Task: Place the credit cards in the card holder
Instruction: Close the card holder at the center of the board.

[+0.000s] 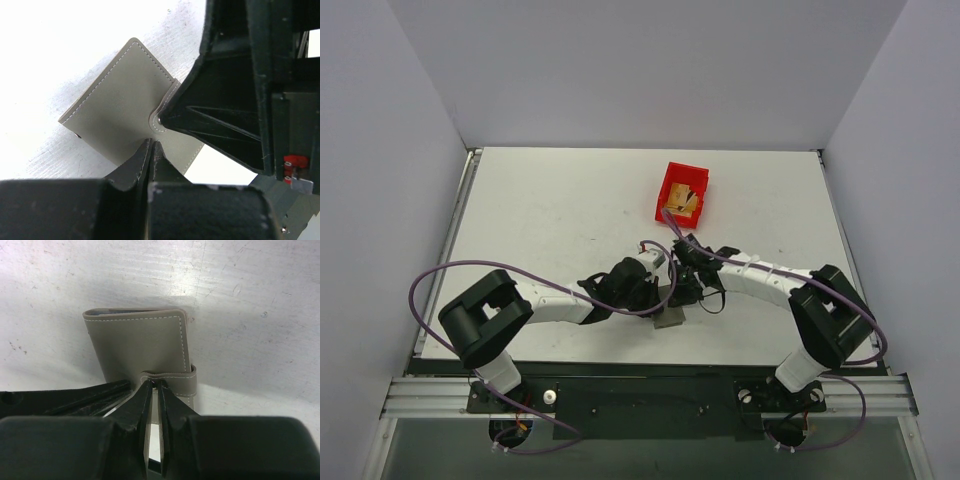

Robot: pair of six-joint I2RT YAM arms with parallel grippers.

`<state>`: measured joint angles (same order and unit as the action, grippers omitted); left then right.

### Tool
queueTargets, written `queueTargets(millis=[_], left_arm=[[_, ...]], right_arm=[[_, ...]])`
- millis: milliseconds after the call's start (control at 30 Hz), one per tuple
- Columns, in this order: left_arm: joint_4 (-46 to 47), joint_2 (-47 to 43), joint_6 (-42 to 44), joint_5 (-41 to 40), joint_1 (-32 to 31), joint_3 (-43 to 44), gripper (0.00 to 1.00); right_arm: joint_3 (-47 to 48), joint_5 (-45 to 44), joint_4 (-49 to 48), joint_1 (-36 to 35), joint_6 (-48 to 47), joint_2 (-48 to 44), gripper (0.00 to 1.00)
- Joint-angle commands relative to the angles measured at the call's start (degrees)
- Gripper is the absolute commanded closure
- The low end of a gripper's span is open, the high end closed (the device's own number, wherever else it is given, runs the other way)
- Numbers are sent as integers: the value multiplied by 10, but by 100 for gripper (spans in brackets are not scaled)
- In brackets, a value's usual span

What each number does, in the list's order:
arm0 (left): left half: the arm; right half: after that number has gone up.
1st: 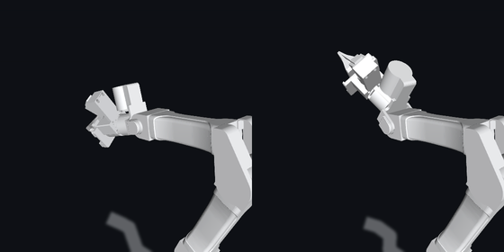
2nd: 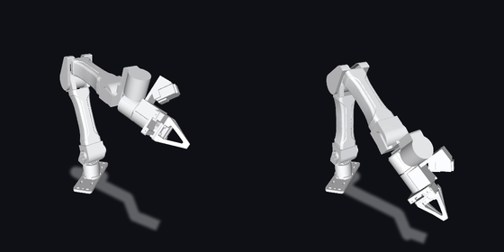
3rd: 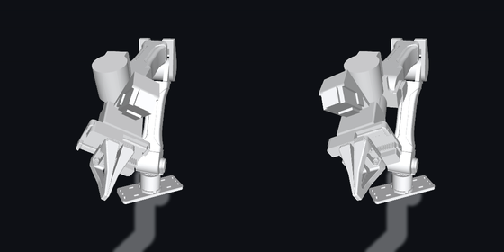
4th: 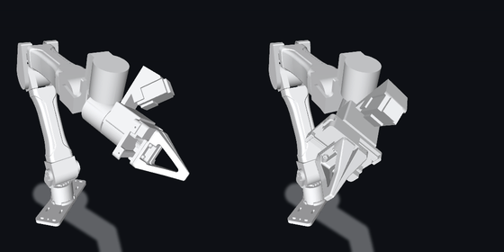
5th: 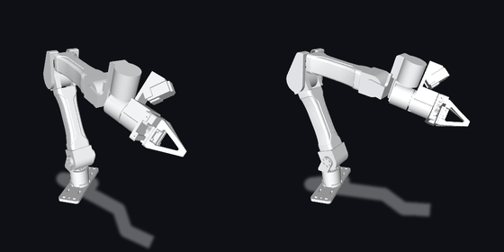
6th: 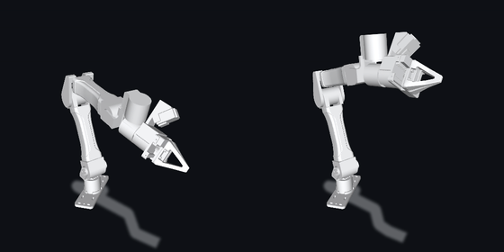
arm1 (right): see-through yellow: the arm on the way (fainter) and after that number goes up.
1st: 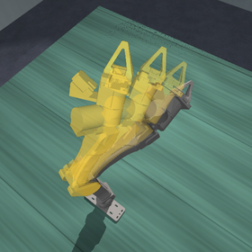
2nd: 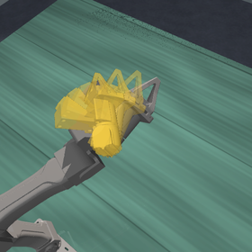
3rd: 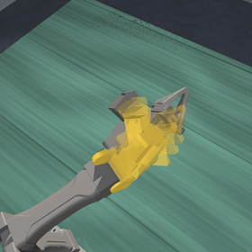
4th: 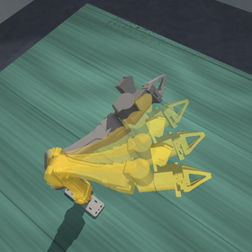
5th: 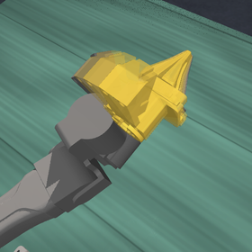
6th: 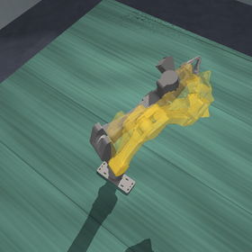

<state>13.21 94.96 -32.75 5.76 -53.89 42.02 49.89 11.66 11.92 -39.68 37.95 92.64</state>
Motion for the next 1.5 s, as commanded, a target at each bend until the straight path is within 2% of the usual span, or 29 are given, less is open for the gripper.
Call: queueTargets(millis=[0, 133, 333, 900, 1033, 1233, 1467], left_arm=[[-10, 1, 1, -2, 2, -3, 100], [-8, 2, 2, -2, 2, -2, 100], [-7, 2, 2, 0, 2, 0, 100], [-6, 4, 2, 4, 2, 3, 100], [-6, 6, 2, 6, 1, 6, 100], [-6, 8, 2, 7, 2, 9, 100], [-8, 6, 2, 5, 2, 7, 100]], right_arm=[[-51, -81, -57, -2, 5, -13, 97], [-47, -89, -57, 1, -2, -65, 96], [-36, -80, -40, 5, -5, -89, 95], [-58, -44, -16, 6, -11, -115, 94], [-75, -43, -14, 7, -4, -137, 90], [-93, -20, -39, 11, 3, -156, 87], [-95, -1, -62, 18, 8, -135, 87]])
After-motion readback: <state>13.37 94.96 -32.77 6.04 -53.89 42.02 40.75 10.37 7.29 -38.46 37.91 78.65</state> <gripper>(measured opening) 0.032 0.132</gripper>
